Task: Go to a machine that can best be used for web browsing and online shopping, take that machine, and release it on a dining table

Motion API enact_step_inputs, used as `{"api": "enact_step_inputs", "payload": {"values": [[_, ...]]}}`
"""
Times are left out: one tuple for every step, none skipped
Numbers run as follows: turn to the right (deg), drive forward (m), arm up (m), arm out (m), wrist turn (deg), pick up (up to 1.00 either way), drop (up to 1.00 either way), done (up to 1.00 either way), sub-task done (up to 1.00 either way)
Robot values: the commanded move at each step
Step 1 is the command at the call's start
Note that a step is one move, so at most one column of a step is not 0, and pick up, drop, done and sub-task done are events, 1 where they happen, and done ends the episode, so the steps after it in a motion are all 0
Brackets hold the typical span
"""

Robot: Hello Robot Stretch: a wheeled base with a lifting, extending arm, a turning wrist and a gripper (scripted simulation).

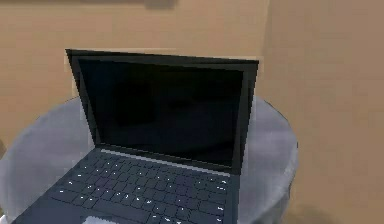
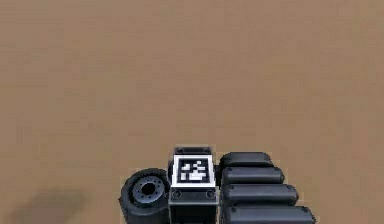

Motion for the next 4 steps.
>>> {"api": "enact_step_inputs", "payload": {"values": [[-45.0, 0.0, 0.0, 0.0, 0.0, 0.0, 0.0, 0.0, 0.0], [45.0, 0.0, 0.0, 0.0, 0.0, 0.0, 0.0, 0.0, 0.0], [39.0, 0.0, 0.0, 0.0, 0.0, 0.0, 0.0, 0.0, 0.0], [-45.0, 0.0, 0.0, 0.0, 0.0, 0.0, 0.0, 0.0, 0.0]]}}
